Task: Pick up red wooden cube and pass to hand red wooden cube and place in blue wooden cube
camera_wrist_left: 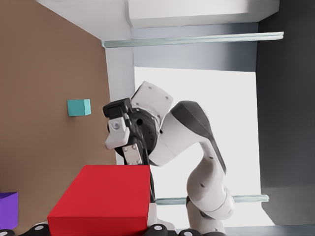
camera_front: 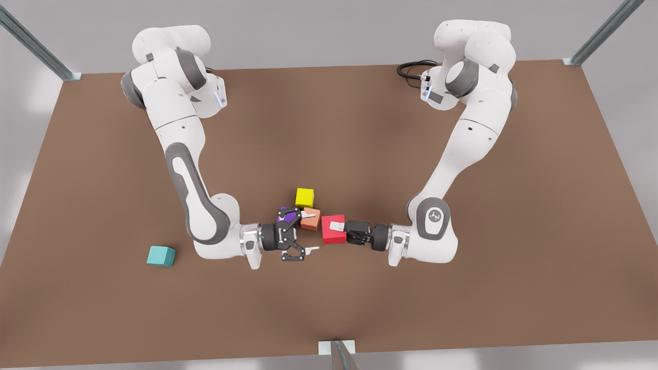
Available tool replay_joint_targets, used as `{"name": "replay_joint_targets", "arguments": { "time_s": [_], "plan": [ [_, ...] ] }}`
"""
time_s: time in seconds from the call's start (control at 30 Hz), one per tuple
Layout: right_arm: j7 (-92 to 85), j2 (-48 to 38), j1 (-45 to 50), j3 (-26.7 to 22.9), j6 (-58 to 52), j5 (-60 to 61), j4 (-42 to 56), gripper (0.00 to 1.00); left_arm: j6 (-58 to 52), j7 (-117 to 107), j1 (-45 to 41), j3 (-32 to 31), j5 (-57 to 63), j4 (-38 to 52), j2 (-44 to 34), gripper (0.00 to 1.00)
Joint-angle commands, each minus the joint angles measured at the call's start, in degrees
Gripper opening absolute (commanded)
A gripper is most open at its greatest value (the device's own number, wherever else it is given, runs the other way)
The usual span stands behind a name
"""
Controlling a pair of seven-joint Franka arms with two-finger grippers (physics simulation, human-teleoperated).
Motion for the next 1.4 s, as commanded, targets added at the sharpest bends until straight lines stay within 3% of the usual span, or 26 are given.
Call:
{"name": "replay_joint_targets", "arguments": {
  "time_s": [0.0,0.93,0.97,1.0,1.03,1.17,1.27,1.37],
  "plan": [
    [-3.5,-0.1,0.1,0.3,1.0,0.2,0.0,1.00,0.0,1.6,0.0,0.0,-0.1,0.0,-0.1,0.72],
    [-3.3,4.1,2.1,5.4,9.4,0.4,5.5,1.00,0.7,2.5,-0.2,0.0,0.0,-0.1,0.3,0.72],
    [-3.4,4.1,2.0,5.3,9.4,0.4,5.6,0.82,0.6,2.5,-0.2,0.0,0.0,-0.1,0.3,0.72],
    [-4.1,4.1,2.0,5.3,9.4,0.4,5.8,0.49,0.5,2.5,-0.2,0.0,0.1,-0.1,0.3,0.72],
    [-4.2,4.1,2.0,5.3,9.4,0.3,5.8,0.40,0.3,2.5,-0.1,0.0,0.1,-0.1,0.3,0.72],
    [-3.9,4.1,1.9,5.3,9.4,0.3,5.8,0.41,0.4,2.6,-0.1,0.0,0.2,-0.1,0.3,0.73],
    [-3.6,4.0,1.8,5.3,9.4,0.3,5.8,0.42,0.5,2.7,-0.1,0.0,0.2,-0.1,0.3,0.98],
    [-3.5,3.9,1.8,5.3,9.3,0.3,5.8,0.42,0.4,2.6,-0.1,0.0,0.3,-0.2,0.3,1.00]
  ]
}}
